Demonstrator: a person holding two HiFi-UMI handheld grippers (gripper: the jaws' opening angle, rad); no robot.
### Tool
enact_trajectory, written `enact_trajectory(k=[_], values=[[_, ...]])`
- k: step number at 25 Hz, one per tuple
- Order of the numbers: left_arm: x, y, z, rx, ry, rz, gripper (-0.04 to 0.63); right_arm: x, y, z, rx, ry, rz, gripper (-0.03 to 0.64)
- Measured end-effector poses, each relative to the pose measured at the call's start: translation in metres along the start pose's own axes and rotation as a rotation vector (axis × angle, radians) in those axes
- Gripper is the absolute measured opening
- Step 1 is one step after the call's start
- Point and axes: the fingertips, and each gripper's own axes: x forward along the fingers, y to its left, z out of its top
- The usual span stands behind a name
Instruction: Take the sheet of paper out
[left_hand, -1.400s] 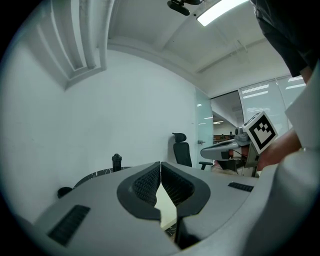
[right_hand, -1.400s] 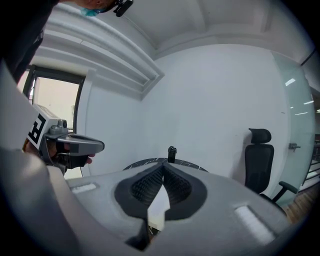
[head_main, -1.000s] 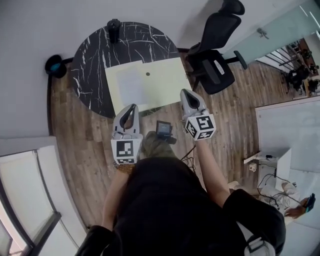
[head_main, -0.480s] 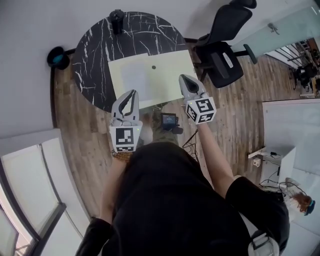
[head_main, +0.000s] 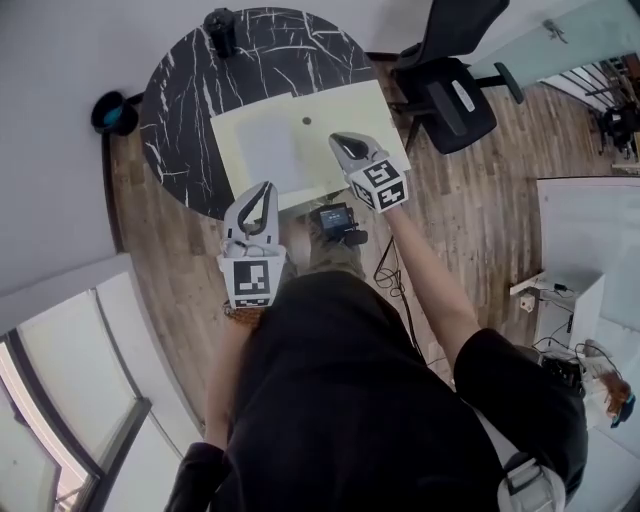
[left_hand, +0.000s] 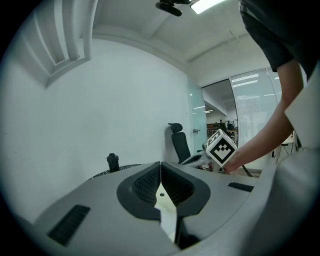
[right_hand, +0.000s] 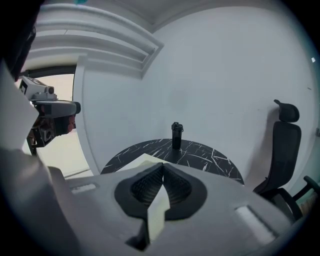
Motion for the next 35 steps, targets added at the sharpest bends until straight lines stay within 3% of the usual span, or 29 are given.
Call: enact_trajectory(k=[13,26,35], values=[[-0.007,-0.015,-0.036,0.011,0.086,-0.03,0.009,0.048,0.014,-0.05,-0.004,0.098,0.078,-0.002],[-0.03,0.031,-0.066,-0.054,0.159,0.122,0.009,0.104,0.022,-0.099,0.006,0.25,0.091,0.0],[-0.002,0.034,-0.063,-0.103,0.147,0.133,0.009,0.125,0.013,-0.119,-0.019,0.301,0.078,0.002]])
